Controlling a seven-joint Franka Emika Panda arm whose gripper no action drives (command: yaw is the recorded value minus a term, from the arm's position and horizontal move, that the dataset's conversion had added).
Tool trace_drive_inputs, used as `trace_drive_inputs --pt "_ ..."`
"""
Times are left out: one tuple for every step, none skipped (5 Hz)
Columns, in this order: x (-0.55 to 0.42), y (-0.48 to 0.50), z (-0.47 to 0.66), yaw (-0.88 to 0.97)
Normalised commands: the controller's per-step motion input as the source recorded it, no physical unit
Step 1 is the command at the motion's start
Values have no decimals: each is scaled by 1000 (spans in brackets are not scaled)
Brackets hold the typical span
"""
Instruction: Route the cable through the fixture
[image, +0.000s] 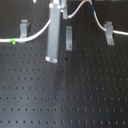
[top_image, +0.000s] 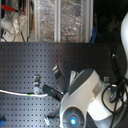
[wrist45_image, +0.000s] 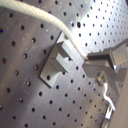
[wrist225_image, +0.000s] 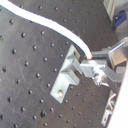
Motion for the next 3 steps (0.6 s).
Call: trace_drive_inputs --pt "29 -7 0 0" --pt "-31 9 123 571" --pt "-49 17 103 940"
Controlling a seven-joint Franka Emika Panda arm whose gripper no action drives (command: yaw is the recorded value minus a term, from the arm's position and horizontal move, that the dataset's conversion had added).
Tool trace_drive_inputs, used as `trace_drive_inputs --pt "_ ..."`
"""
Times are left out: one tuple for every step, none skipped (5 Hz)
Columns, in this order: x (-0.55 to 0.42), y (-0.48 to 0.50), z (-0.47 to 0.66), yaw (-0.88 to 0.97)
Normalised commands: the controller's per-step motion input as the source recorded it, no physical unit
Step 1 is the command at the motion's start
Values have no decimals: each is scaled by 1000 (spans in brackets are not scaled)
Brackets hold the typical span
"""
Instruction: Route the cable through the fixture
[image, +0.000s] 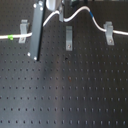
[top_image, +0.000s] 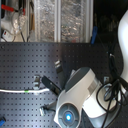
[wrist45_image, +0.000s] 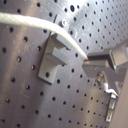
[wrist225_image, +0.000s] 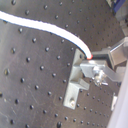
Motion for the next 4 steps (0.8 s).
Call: trace_drive_inputs --pt "33 -16 -1 0" --pt "-139 74 538 257" --pt "14 -10 0 0" --pt "0 0 26 0"
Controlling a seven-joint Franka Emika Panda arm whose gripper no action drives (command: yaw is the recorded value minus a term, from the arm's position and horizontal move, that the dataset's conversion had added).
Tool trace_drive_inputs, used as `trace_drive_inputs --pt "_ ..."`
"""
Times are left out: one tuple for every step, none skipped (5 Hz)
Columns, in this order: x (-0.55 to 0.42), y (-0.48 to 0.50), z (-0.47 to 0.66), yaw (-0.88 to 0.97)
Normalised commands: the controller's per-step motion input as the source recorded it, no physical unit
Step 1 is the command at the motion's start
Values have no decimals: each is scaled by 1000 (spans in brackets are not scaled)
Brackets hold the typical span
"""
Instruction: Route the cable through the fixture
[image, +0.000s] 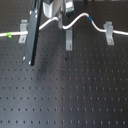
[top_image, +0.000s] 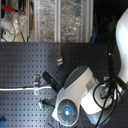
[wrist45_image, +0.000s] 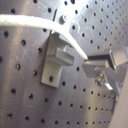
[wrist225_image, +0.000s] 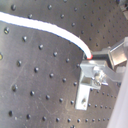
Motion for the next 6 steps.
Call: trace_drive_inputs --pt "-83 50 377 137" --pt "0 0 26 0" --pt "-92 -55 458 0" --pt "-130 -127 177 -226" --pt "-123 -102 2 -260" --pt "-98 -82 -107 -540"
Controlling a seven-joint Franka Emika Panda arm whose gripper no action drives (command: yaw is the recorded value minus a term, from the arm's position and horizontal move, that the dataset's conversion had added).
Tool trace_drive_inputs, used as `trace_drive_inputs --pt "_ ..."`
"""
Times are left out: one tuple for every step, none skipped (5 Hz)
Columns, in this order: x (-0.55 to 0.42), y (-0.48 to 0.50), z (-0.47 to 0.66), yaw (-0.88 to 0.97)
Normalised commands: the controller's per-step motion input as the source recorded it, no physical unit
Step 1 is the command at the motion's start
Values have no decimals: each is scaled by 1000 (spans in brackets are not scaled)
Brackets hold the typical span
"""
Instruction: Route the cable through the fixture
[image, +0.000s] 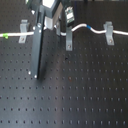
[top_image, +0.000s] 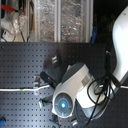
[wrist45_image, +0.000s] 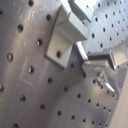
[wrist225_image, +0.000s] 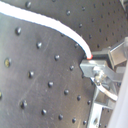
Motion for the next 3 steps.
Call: trace_drive_inputs --pt "-123 -153 -119 -574" --pt "-56 -45 1 -174" --pt "-29 -143 -3 -191"
